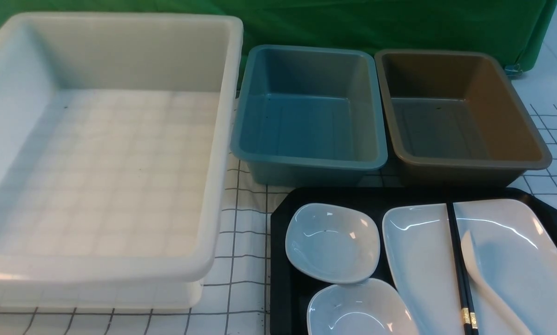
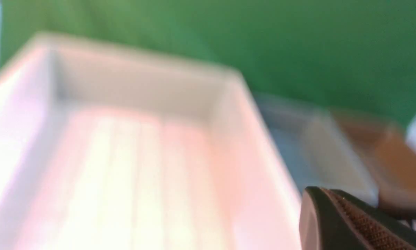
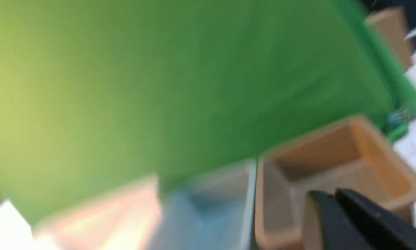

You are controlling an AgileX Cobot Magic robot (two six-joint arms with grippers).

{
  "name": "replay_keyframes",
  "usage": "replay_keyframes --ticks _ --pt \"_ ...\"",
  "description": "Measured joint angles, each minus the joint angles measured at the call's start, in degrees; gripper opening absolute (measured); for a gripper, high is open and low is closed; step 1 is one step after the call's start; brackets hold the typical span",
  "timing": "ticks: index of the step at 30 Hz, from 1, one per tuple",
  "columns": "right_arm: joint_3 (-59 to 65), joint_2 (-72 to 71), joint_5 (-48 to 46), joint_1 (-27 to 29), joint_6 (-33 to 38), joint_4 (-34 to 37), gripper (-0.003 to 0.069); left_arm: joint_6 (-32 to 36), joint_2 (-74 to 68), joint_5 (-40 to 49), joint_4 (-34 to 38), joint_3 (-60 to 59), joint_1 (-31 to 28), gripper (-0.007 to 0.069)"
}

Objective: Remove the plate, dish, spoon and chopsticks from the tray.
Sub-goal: Use the right arm to grab a soup spoon from the plate

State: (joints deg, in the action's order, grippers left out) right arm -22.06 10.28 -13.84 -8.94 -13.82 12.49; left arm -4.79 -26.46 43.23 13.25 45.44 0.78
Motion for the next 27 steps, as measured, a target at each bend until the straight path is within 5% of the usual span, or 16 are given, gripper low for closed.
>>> replay_keyframes --ticks 6,9,16,19,23,24,27 --pt "-17.48 19.70 -27.54 -7.54 7.98 -1.98 0.0008 12.77 -15.63 10.15 9.05 5.05 0.00 0.0005" --pt "-24.59 33.86 -43.37 -9.93 10.17 -8.53 0.0006 19.98 -24.59 13.54 18.38 9.36 0.00 -0.0006" --pt "-27.50 49.88 -48.95 -10.06 12.57 -14.50 0.0005 23.78 -32.77 14.31 21.09 15.12 6.32 -0.0013" --pt "-27.50 55.20 -48.36 -10.06 13.82 -14.55 0.0008 19.94 -34.40 13.46 17.28 15.94 14.31 -0.0013" --pt "-27.50 62.52 -46.09 -10.06 16.39 -14.73 0.0108 10.43 -38.98 13.05 8.42 16.14 32.10 -0.0013" --pt "-27.50 62.51 -46.00 -10.06 16.46 -14.73 0.0117 9.65 -39.49 13.05 7.67 16.14 32.85 -0.0013" --pt "-27.50 67.95 -44.32 -10.06 16.93 -15.06 0.0293 6.09 -43.67 12.99 3.03 16.14 42.69 -0.0013"
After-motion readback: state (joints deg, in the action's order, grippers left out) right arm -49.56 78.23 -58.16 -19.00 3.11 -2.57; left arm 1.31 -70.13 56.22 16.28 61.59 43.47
